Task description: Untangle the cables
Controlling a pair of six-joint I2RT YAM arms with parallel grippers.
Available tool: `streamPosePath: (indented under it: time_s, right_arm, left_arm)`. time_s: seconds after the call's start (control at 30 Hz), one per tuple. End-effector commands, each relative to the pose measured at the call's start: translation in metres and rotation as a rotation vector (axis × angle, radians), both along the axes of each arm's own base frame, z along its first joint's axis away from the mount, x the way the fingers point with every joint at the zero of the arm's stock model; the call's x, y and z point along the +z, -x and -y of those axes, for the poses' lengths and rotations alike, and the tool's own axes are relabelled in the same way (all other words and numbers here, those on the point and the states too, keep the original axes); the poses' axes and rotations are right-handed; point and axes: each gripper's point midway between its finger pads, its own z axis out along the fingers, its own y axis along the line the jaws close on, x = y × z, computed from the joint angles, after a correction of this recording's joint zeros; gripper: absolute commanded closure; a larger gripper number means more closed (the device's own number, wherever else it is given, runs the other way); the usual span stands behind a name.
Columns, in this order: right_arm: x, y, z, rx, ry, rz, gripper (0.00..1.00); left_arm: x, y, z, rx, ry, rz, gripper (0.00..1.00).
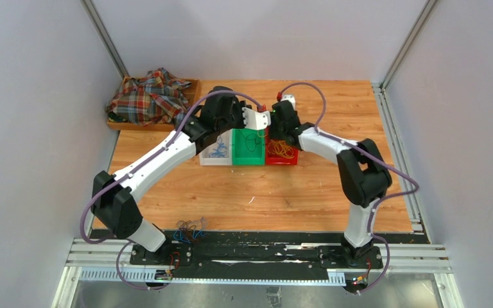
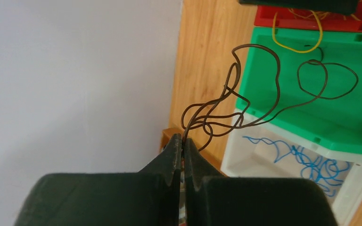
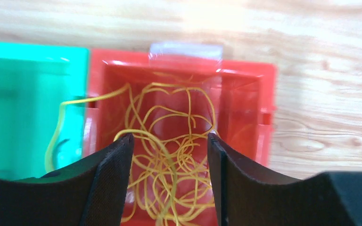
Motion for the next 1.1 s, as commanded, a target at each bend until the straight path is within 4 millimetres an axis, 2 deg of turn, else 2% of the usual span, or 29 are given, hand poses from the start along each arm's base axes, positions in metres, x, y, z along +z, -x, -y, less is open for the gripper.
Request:
streamPosePath:
  time_s: [0.0,0.13,0.23,0.3,0.47,0.6,0.63,0.77,0.97,1.0,1.07]
  right_arm:
    - [0.083,-0.001,0.003,-0.06,-0.226,0.115,0.39]
    - [0.114,0.011,0.012,-0.074,-0.347,0.164,0.25]
    - [0.131,0.022,0.017,-0.091,-0.43,0.197,0.23]
    - [0.139,0.03,0.027,-0.135,-0.466,0.225,0.21]
    - [0.144,0.056,0.068,-0.254,-0.527,0.297,0.21]
    - [0.148,0.074,0.095,-0.314,-0.542,0.342,0.22]
    - [0.145,0.077,0.099,-0.326,-0.542,0.339,0.22]
    - [0.137,0.088,0.113,-0.36,-0.538,0.335,0.22]
    - [0.127,0.093,0.119,-0.379,-0.527,0.313,0.22]
    - [0.128,0.094,0.119,-0.377,-0.528,0.315,0.22]
    - [0.132,0.095,0.118,-0.365,-0.532,0.323,0.22]
  left_arm:
    - [-0.006,-0.005,0.009,0.072,0.11,-0.067,1.0]
    - [-0.032,-0.003,0.013,0.107,0.136,-0.166,1.0]
    - [-0.052,-0.002,0.019,0.116,0.14,-0.235,1.0]
    - [-0.065,-0.003,0.021,0.128,0.136,-0.275,1.0]
    - [-0.108,-0.003,0.022,0.146,0.068,-0.361,1.0]
    - [-0.147,-0.012,0.014,0.187,-0.036,-0.372,1.0]
    - [-0.152,-0.015,0.013,0.193,-0.053,-0.36,1.0]
    - [-0.175,-0.024,0.01,0.193,-0.133,-0.304,1.0]
    - [-0.192,-0.029,0.024,0.146,-0.167,-0.271,1.0]
    - [-0.194,-0.03,0.026,0.148,-0.164,-0.274,0.98]
    - [-0.194,-0.032,0.03,0.171,-0.148,-0.302,0.79]
